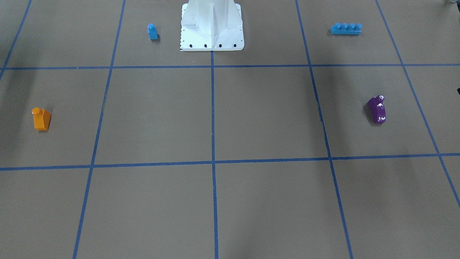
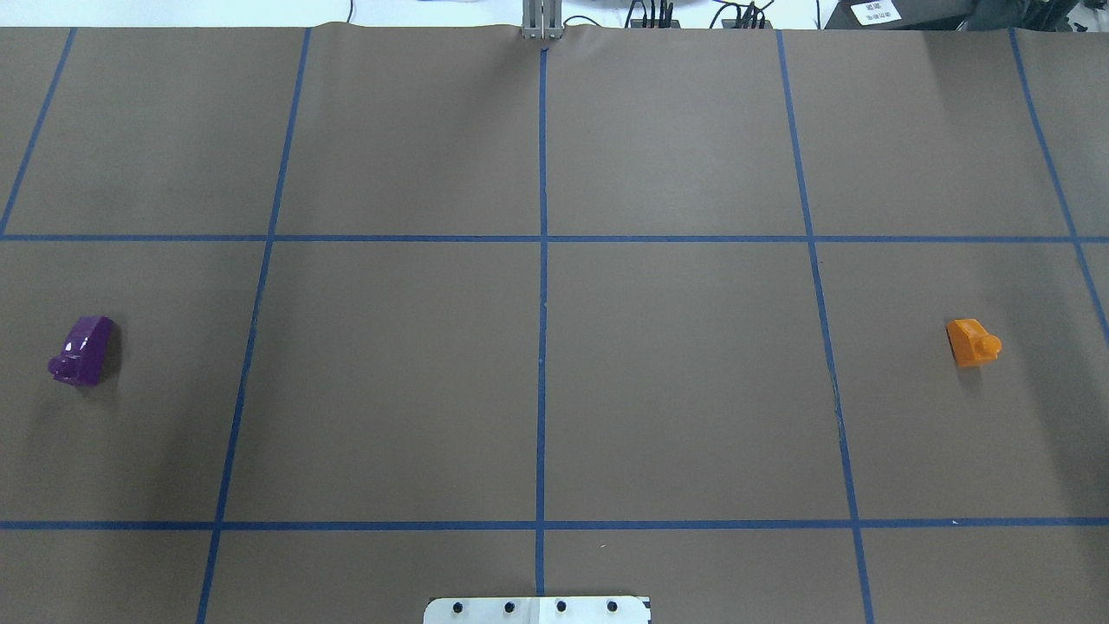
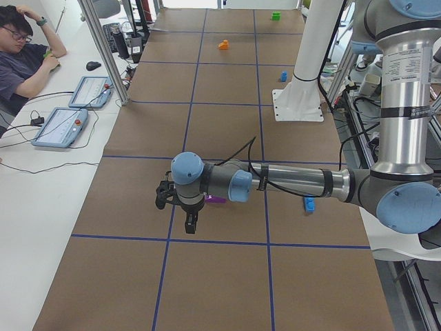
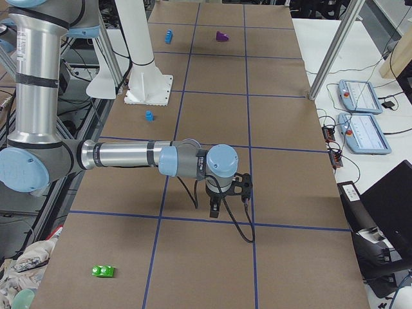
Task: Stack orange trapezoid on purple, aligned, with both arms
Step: 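Move the left gripper down over the purple trapezoid block, then close the left gripper on the purple trapezoid block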
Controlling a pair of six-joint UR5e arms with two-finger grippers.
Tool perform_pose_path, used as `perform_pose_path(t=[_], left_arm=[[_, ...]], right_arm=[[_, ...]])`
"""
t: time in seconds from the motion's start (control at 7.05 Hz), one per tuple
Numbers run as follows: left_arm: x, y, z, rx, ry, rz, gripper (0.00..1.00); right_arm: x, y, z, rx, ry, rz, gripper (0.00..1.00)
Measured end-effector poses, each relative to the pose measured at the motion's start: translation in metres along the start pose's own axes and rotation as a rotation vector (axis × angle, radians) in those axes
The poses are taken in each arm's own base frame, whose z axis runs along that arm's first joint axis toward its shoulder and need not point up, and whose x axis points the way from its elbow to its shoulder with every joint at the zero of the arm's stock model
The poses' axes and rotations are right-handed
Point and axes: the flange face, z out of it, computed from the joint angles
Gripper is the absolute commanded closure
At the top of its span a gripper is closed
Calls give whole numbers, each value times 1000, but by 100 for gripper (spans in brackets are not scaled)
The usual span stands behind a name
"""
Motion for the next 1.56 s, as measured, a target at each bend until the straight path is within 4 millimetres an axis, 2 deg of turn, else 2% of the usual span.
perform_pose_path(t=[0.28,0.43,0.57,0.71,0.85,0.99,1.13,1.42,1.56], left_arm=[[18,-23,-4,70,35,19,0],[36,-38,-4,85,49,19,0],[59,-49,5,77,61,12,0],[93,-55,24,58,61,-32,0],[128,-51,48,67,38,-89,0],[153,-33,78,91,14,-126,0],[167,-7,108,103,-2,-140,0],[173,39,150,75,-45,-123,0],[170,54,161,52,-60,-114,0]], right_arm=[[-3,0,-3,7,-4,-2,0],[-4,0,-4,9,-4,-2,0],[-6,0,-6,12,-5,-5,0],[-10,0,-9,19,-5,-11,0],[-14,0,-12,24,-6,-17,0],[-15,1,-13,27,-6,-19,0],[-16,1,-13,27,-5,-18,0],[-18,1,-16,33,-3,-17,0],[-22,0,-19,39,-4,-19,0]])
